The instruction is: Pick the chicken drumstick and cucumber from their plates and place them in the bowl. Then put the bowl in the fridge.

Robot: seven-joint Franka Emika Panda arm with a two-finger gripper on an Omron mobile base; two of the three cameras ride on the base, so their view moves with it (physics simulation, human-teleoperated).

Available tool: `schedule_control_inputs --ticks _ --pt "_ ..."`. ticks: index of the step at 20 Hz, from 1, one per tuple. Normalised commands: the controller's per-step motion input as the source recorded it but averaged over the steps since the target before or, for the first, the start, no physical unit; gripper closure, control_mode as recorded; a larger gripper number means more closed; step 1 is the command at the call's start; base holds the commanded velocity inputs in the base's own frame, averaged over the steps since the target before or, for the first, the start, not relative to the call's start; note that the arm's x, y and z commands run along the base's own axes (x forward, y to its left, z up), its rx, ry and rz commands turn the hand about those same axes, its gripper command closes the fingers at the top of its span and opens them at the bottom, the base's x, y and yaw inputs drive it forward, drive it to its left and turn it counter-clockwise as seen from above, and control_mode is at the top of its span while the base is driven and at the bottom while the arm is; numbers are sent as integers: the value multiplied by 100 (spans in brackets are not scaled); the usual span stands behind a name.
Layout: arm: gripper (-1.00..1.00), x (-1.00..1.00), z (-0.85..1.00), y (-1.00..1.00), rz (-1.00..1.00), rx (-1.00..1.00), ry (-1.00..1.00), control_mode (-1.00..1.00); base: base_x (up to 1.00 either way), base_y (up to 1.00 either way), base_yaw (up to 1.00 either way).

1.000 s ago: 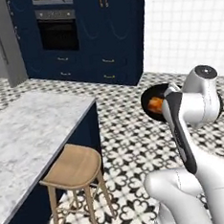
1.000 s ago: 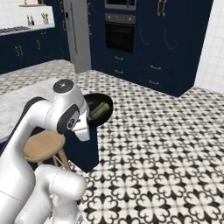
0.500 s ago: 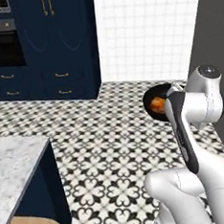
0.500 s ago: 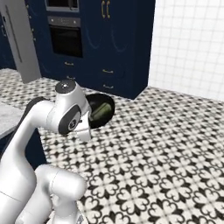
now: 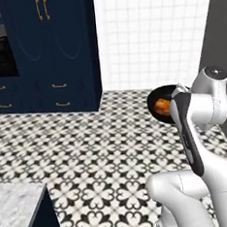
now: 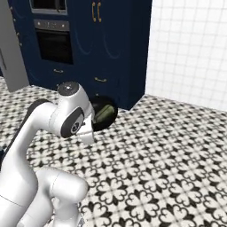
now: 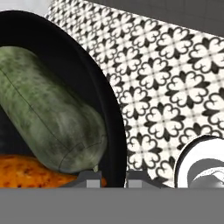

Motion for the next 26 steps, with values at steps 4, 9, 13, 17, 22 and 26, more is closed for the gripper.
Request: schedule_control_inputs --ticks 4,9,13,17,22,26 --pt "100 0 0 0 0 0 0 100 100 -6 10" --pt "100 0 0 0 0 0 0 100 100 -61 40" --pt "100 0 0 0 0 0 0 100 100 -31 47" --pt "100 0 0 0 0 0 0 100 100 -29 58" --pt "100 0 0 0 0 0 0 100 100 -20 68" --pt "100 0 0 0 0 0 0 100 100 -11 73"
